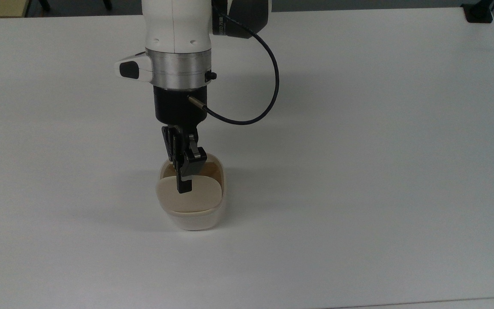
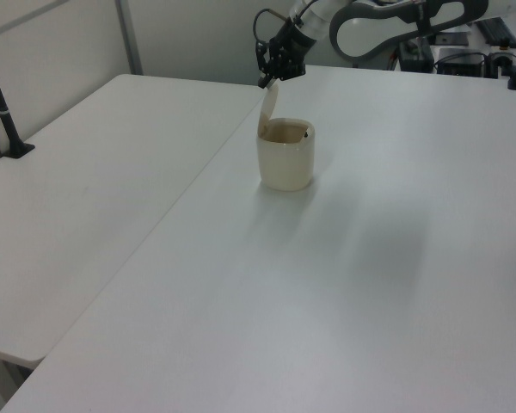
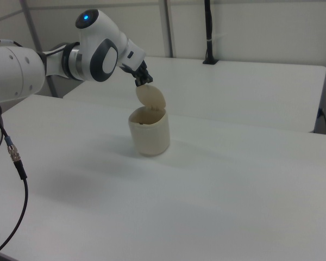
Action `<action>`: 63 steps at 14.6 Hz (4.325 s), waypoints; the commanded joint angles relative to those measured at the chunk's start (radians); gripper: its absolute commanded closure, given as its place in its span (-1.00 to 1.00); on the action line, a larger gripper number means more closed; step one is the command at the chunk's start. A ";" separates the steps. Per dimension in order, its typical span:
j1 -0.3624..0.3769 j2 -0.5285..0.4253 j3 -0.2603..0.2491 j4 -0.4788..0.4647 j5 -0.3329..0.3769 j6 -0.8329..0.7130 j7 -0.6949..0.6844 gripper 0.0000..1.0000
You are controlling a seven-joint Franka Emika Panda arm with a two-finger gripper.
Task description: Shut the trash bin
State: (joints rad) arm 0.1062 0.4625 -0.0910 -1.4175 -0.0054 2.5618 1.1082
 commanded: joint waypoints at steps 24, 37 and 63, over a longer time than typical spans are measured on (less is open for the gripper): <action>-0.003 -0.140 -0.001 -0.215 -0.024 -0.077 -0.226 1.00; 0.001 -0.133 0.004 -0.294 -0.031 -0.097 -0.312 1.00; -0.014 -0.373 0.023 -0.281 -0.002 -0.463 -0.413 1.00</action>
State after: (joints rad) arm 0.0901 0.1857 -0.0774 -1.6700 -0.0479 2.2196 0.7802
